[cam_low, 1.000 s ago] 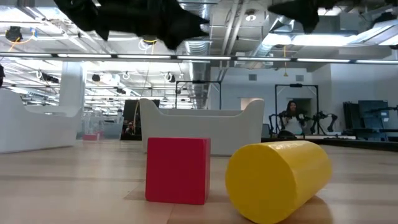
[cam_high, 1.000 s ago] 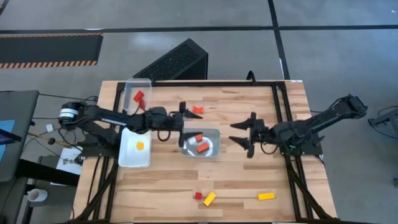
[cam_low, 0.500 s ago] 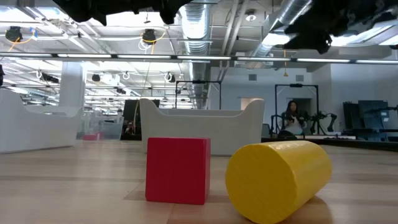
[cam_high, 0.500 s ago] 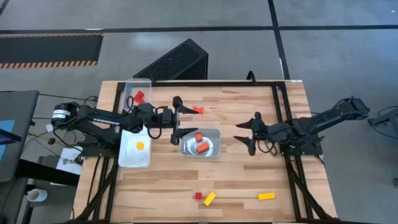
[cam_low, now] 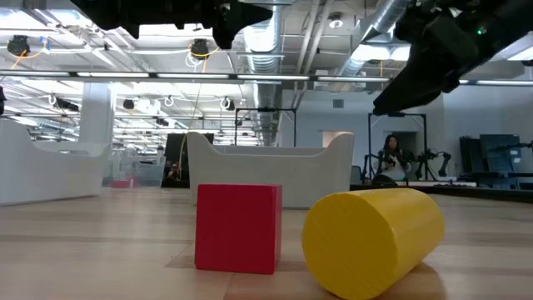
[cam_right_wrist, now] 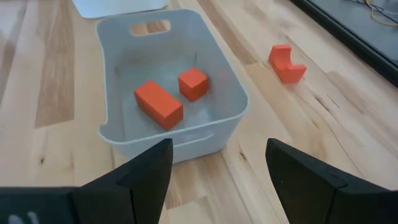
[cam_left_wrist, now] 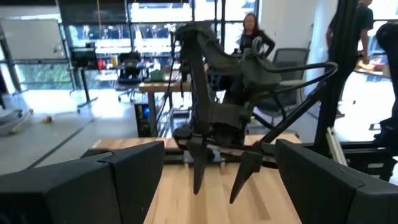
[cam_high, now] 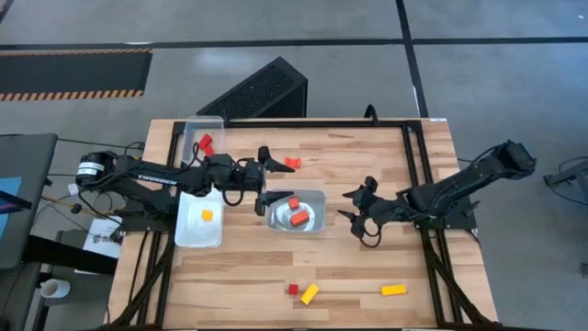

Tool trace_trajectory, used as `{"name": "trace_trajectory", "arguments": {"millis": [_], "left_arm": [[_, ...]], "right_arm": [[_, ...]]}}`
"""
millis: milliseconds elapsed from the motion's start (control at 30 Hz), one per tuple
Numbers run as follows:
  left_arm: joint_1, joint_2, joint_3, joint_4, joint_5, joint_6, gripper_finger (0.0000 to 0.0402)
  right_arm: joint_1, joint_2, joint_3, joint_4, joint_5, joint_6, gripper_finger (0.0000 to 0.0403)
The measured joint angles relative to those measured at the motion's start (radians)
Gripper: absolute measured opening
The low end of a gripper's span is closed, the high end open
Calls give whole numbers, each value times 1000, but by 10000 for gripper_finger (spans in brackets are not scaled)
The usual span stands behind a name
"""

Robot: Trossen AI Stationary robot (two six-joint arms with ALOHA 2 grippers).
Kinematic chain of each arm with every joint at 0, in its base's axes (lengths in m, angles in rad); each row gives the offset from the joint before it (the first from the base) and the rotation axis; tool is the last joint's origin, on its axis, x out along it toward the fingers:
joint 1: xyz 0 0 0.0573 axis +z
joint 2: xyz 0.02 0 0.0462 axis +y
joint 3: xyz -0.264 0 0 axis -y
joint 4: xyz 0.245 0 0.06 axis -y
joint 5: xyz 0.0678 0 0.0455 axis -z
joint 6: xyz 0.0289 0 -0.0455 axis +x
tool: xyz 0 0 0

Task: Sort & place blocks by color
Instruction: Put the right yellow wooden block into the white bin

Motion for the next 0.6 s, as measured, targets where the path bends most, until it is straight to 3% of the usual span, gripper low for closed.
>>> {"name": "trace_trajectory", "arguments": {"millis": [600], "left_arm": [[-4,0,0,-62,-31,-8,293]], "right_arm": [[-30,13,0,64,-31,0,281]]}}
